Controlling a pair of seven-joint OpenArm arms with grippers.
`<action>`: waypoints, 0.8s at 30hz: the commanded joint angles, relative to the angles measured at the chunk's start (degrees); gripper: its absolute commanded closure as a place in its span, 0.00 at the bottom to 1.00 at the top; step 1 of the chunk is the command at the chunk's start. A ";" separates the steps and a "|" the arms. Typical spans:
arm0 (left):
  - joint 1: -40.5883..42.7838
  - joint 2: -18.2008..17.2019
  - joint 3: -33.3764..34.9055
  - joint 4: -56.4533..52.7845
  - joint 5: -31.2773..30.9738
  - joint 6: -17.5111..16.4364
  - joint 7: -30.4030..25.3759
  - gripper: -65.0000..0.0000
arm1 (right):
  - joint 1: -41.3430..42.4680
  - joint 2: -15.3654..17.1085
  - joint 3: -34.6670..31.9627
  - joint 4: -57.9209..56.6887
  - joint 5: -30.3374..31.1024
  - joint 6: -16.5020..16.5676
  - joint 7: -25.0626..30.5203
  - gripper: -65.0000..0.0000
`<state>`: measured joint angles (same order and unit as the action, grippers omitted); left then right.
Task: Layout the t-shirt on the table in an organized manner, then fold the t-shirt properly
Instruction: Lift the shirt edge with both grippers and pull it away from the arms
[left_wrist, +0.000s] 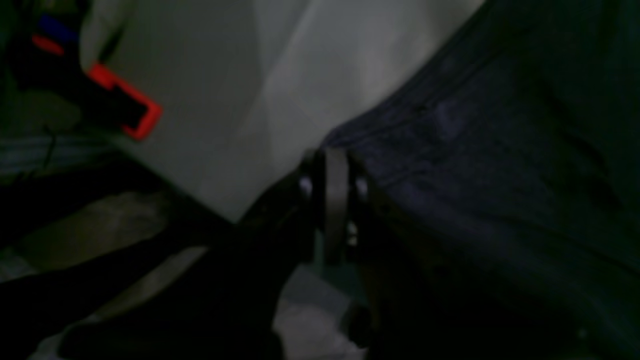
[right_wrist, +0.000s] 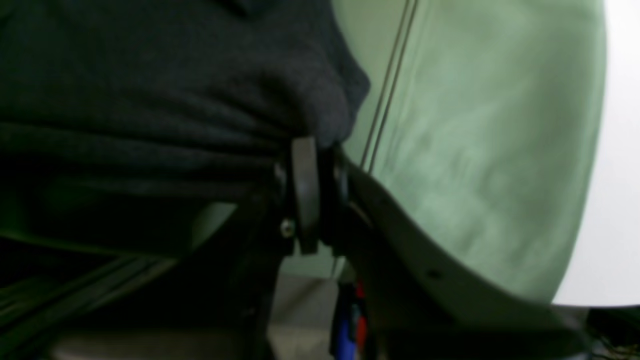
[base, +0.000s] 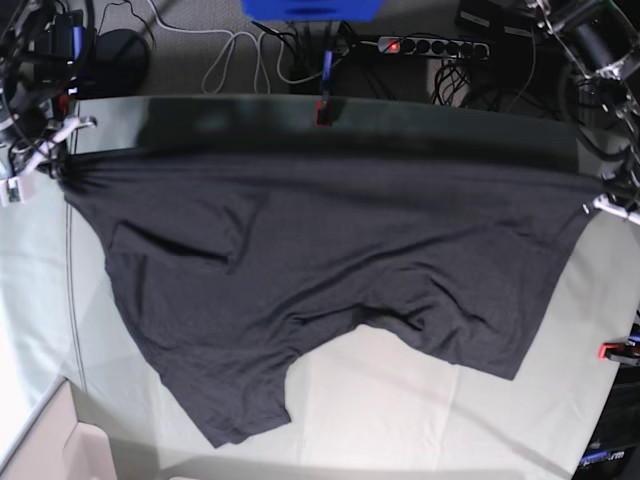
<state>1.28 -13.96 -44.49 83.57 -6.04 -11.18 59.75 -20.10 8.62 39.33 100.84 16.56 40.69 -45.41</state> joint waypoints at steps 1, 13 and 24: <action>-0.27 -1.56 -0.30 0.96 0.81 0.32 -1.68 1.00 | -0.87 0.65 0.45 0.92 0.01 -0.69 1.14 1.00; 1.23 -1.12 -0.13 -4.84 0.90 0.32 -1.68 1.00 | -3.95 0.65 -0.08 -11.21 0.01 -0.69 4.66 1.00; 2.55 -1.12 0.14 -7.83 0.72 0.23 -1.68 1.00 | -4.03 0.30 -1.66 -14.20 -4.64 -0.69 8.44 1.00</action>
<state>4.43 -13.76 -44.16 74.72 -5.78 -11.18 58.72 -23.90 8.05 37.17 85.82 12.16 40.25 -37.65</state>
